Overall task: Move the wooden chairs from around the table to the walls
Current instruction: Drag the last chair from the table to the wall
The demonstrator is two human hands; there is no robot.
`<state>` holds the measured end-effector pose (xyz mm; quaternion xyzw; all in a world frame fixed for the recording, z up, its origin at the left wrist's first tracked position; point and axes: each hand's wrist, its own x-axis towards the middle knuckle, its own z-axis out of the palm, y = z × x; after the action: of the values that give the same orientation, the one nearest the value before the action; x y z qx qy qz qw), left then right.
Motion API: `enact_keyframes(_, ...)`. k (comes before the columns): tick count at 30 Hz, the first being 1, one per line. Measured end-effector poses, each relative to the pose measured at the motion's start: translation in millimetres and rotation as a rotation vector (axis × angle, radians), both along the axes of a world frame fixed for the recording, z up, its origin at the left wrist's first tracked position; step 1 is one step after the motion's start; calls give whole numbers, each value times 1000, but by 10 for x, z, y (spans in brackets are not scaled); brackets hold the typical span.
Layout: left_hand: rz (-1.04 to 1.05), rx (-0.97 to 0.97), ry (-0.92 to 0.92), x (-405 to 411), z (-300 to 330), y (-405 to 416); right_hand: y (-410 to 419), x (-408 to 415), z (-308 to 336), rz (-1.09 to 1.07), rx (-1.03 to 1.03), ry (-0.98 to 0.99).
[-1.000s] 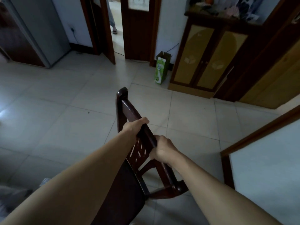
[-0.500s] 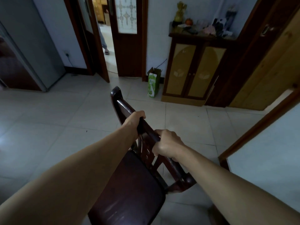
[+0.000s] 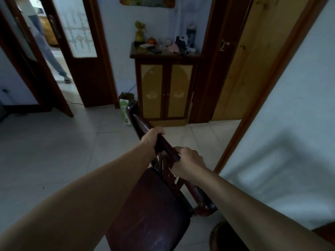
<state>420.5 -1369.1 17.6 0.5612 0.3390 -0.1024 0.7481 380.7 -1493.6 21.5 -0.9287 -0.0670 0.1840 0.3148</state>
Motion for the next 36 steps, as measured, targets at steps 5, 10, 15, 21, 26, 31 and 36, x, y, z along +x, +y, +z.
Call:
enact_keyframes(5, -33, -7, 21, 671, -66, -704, -666, 569, -92, -54, 33, -11)
enact_keyframes(10, -83, -38, 51, 1264, -196, -1360, -1310, 1077, -216, -123, 38, -5)
enact_keyframes(15, -127, -64, 63, 1725, -421, -1882, -1821, 1435, -378, -200, 47, -2)
enact_keyframes(21, -247, -60, 79, 2230, -583, -2417, -2310, 1785, -440, -317, 33, 70)
enact_keyframes(26, -353, -46, 96, 2538, -695, -2823, -2675, 1945, -429, -427, -7, 100)
enact_keyframes(31, -502, -31, 100, 2750, -806, -3214, -2994, 2017, -429, -524, -29, 111)
enact_keyframes(36, -617, -35, 94, 2868, -906, -3540, -3215, 2027, -490, -581, -93, 76)
